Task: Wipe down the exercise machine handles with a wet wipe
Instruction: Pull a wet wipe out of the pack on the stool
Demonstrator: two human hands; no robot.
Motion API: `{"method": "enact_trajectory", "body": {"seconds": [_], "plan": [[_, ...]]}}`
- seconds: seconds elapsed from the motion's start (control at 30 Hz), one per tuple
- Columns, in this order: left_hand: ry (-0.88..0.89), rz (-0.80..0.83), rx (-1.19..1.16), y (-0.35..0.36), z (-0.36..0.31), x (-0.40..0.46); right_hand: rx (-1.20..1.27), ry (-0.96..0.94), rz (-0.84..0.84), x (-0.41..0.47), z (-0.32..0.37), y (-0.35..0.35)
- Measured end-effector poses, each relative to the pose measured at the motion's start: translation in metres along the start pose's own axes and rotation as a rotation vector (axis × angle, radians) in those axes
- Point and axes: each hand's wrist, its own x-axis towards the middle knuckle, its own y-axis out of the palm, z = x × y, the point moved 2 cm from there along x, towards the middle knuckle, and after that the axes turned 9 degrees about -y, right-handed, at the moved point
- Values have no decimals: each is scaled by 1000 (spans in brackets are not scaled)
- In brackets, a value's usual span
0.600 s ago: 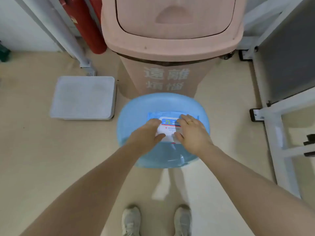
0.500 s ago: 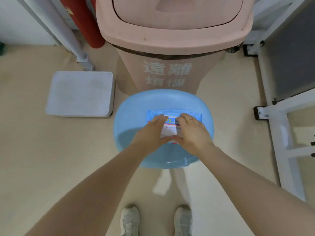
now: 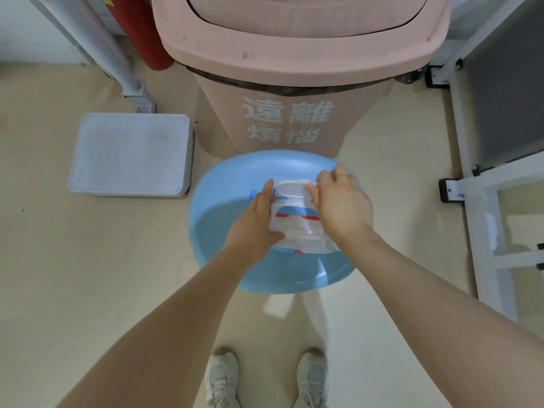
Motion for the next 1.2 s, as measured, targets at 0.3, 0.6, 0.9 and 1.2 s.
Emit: {"method": "enact_trajectory", "body": {"seconds": [0.3,0.6,0.9,1.2], "plan": [[84,-68,240,11,3,-13,259,-70,187,-29,13,22],[78,-77,148,12,6,-13,-338,-172,210,-24,39,10],[63,-95,152,12,7,-13,84,-138,215,-21,16,21],[39,-116,187,13,3,-17,970,107,339,-34,-8,2]]}}
